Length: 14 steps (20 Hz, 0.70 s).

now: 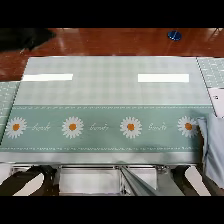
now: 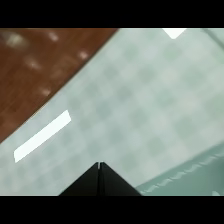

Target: Fold the shirts.

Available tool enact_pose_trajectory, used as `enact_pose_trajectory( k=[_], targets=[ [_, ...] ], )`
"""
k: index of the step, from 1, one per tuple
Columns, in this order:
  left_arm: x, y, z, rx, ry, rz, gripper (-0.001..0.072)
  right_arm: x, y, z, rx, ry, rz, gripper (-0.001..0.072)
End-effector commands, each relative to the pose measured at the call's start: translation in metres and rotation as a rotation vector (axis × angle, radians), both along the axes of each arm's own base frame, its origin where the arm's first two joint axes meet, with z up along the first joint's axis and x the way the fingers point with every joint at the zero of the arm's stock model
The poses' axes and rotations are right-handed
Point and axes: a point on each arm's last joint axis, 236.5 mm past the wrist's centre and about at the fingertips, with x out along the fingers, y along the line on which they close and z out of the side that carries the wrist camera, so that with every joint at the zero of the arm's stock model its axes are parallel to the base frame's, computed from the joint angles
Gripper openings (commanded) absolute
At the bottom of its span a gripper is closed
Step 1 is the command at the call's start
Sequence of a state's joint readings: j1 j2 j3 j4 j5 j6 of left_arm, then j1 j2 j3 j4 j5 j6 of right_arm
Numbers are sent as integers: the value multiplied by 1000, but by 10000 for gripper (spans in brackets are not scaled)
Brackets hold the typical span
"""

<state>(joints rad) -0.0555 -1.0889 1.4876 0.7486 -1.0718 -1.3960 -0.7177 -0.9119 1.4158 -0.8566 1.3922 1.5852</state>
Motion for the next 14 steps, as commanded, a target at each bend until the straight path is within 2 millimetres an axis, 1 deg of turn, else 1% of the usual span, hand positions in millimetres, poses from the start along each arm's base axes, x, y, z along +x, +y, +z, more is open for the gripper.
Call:
enact_pose_trajectory(
  k=[1,2,3,4,5,6,7,8,9,10,11,13,14],
  targets=[
    [-2,-46,-14,154,-10,-94,16,45,123,-20,-149,20,384,18],
    [5,-38,-44,263,42,-46,16,48,149,-52,-252,110,482,19],
    [13,-20,-76,387,88,19,16,52,164,-79,-349,185,534,18],
    [21,0,-102,475,132,81,16,60,171,-105,-445,255,555,19],
    [27,18,-126,530,177,128,17,70,174,-128,-524,304,571,18],
    [31,29,-154,557,233,154,17,81,174,-153,-591,356,582,18],
    [30,37,-183,579,289,157,17,90,170,-179,-610,421,569,18],
    [29,45,-207,595,343,161,17,94,170,-207,-597,492,570,18],
    [29,52,-224,601,395,171,17,94,167,-229,-586,556,571,18],
    [28,58,-234,602,436,184,17,92,164,-246,-579,612,574,18],
    [27,63,-242,610,467,186,17,89,160,-259,-586,664,580,18],
    [27,67,-247,614,484,190,17,82,152,-273,-607,734,588,18],
    [27,67,-246,614,483,190,17,83,151,-275,-610,735,587,18]
  ],
)
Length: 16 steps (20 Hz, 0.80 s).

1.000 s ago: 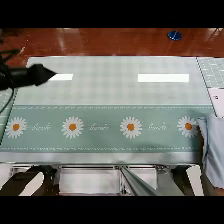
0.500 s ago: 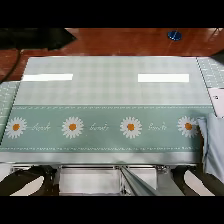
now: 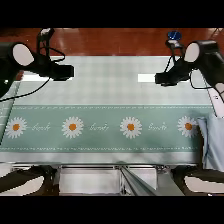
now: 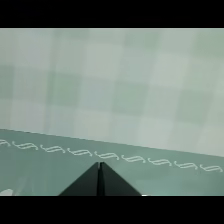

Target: Fold the shirts.

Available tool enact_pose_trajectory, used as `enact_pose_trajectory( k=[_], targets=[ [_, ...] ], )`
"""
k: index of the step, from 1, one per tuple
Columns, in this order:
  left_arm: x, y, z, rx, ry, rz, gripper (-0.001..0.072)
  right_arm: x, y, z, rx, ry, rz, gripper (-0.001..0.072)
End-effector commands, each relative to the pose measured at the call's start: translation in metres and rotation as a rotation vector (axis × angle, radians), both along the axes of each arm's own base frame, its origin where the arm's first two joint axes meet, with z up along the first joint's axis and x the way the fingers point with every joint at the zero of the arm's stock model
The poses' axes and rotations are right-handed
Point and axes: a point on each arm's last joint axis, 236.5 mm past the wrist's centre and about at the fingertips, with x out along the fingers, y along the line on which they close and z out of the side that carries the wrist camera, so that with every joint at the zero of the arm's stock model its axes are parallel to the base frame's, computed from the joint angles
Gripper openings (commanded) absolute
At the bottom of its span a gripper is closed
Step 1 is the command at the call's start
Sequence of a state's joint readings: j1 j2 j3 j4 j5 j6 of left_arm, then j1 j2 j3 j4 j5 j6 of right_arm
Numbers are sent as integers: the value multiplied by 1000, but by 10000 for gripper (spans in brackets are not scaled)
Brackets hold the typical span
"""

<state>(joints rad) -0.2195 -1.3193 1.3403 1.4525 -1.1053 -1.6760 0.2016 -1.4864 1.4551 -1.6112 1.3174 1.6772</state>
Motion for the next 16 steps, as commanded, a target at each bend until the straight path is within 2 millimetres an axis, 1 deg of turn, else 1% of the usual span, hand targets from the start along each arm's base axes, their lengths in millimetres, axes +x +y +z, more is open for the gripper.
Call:
enact_pose_trajectory(
  k=[1,16],
  targets=[
    [-2,13,-18,33,48,27,17,-1,-8,-25,-71,63,5,18],
    [-1,12,-21,34,51,27,17,-1,-8,-25,-71,61,6,18]
  ],
)
